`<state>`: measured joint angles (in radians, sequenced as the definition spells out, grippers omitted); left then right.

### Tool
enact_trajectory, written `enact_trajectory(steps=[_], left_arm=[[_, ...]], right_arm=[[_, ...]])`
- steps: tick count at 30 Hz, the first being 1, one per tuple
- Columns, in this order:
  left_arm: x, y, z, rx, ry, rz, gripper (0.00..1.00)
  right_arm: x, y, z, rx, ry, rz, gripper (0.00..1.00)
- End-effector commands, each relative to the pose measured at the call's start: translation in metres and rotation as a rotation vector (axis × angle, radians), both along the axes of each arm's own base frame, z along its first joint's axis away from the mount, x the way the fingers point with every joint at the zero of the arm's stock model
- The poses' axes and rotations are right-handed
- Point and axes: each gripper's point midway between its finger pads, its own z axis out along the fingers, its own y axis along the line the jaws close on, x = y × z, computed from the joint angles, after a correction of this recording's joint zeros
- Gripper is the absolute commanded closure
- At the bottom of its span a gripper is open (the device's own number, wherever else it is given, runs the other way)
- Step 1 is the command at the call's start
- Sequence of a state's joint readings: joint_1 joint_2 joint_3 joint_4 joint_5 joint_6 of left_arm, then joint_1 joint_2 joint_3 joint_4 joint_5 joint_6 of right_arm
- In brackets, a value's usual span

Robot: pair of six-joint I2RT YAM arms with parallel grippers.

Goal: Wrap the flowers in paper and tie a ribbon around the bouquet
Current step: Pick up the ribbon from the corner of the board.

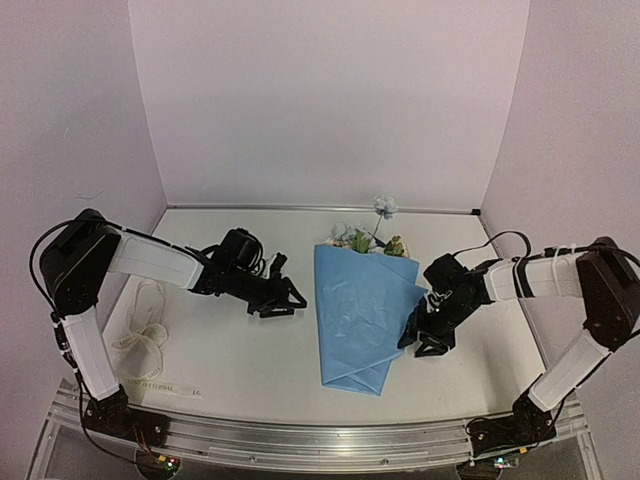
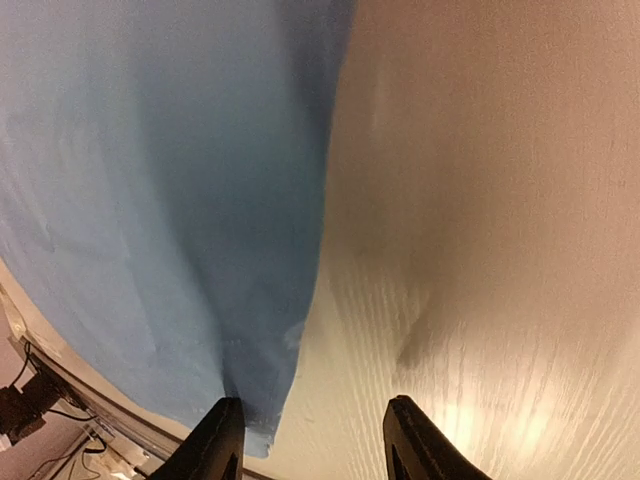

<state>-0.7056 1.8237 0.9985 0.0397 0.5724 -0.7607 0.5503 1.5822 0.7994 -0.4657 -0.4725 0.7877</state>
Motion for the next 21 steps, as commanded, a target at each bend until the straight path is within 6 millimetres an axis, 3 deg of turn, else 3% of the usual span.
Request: enact_trajectory(steps=[1,9,14,17,21], left_arm=[[0.009,0.001,0.03,-0.059,-0.088,0.038,0.55],[0.009,0.023,0.033,-0.003,-0.108,0.138,0.57],[0.017,0.049,0.034,0.076,-0.124,0.275,0.57],[0.024,0.081,0.031,0.173,-0.129,0.419,0.58],[0.033,0.144,0.031,0.312,-0.14,0.655,0.53]], right_arm=[[0.034,0.01,0.005,0.068,-0.06,-0.01,0.52],[0.065,0.005,0.001,0.105,-0.064,-0.01,0.55],[0.084,0.019,-0.002,0.153,-0.05,0.02,0.65],[0.092,0.026,-0.004,0.168,-0.035,0.032,0.77],[0.097,0.034,-0.002,0.185,-0.017,0.066,0.84]])
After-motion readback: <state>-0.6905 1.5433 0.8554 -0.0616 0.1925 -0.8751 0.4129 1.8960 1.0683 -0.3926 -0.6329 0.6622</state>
